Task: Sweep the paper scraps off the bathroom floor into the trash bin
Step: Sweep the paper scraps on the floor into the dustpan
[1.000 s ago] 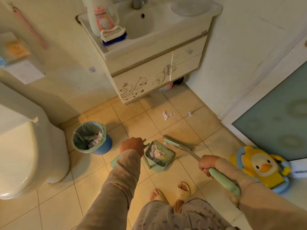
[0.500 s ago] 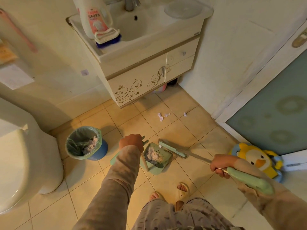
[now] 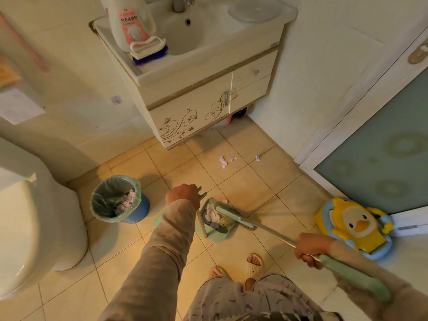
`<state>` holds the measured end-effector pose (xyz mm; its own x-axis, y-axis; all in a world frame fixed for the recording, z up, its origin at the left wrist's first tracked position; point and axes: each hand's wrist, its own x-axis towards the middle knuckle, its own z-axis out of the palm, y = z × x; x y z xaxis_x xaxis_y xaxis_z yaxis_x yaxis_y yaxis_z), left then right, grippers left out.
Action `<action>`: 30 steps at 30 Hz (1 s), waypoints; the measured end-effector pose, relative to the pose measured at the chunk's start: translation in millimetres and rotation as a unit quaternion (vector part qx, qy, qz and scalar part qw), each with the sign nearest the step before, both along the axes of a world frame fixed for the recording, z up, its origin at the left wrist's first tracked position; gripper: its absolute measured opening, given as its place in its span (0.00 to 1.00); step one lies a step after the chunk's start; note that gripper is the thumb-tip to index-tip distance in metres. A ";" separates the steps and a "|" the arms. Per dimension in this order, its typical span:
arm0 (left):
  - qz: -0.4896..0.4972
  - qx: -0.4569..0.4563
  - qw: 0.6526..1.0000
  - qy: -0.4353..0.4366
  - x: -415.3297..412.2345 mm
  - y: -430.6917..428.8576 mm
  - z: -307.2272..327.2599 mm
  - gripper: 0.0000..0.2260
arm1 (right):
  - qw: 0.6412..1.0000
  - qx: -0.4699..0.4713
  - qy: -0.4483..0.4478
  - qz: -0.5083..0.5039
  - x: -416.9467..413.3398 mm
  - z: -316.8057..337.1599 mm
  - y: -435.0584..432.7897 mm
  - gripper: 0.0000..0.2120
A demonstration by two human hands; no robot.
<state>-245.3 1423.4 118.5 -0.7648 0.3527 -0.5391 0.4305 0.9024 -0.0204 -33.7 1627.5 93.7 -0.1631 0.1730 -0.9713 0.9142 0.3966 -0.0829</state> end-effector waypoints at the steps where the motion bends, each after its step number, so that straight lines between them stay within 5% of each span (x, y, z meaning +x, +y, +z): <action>1: -0.001 0.001 1.000 0.000 -1.2 0.8 0.4 0.13 | 1.000 -0.004 -0.001 -0.010 4.4 5.6 9.0 0.10; 13: 0.005 0.000 1.000 -0.004 0.3 3.8 3.7 0.13 | 0.997 0.062 0.032 0.021 -17.9 6.2 8.1 0.09; 15: 0.003 -0.002 1.000 -0.004 2.5 4.1 3.9 0.13 | 0.995 0.083 0.029 0.053 -29.4 -5.0 -5.7 0.08; 18: 0.003 -0.003 1.000 -0.004 5.0 2.7 2.8 0.13 | 0.986 0.092 0.032 0.135 -29.8 -20.8 -25.3 0.21; 21: 0.000 -0.004 1.000 0.000 5.0 1.6 1.1 0.13 | 0.981 0.071 0.010 0.181 -19.4 -18.0 -28.0 0.14; 23: -0.004 -0.006 1.000 0.005 3.8 2.7 1.3 0.13 | 0.987 0.050 -0.001 0.155 -12.4 -9.1 -12.8 0.05; 30: -0.002 -0.004 1.000 0.004 0.6 10.4 4.9 0.12 | 0.999 0.029 0.000 0.035 -6.0 11.8 13.5 0.12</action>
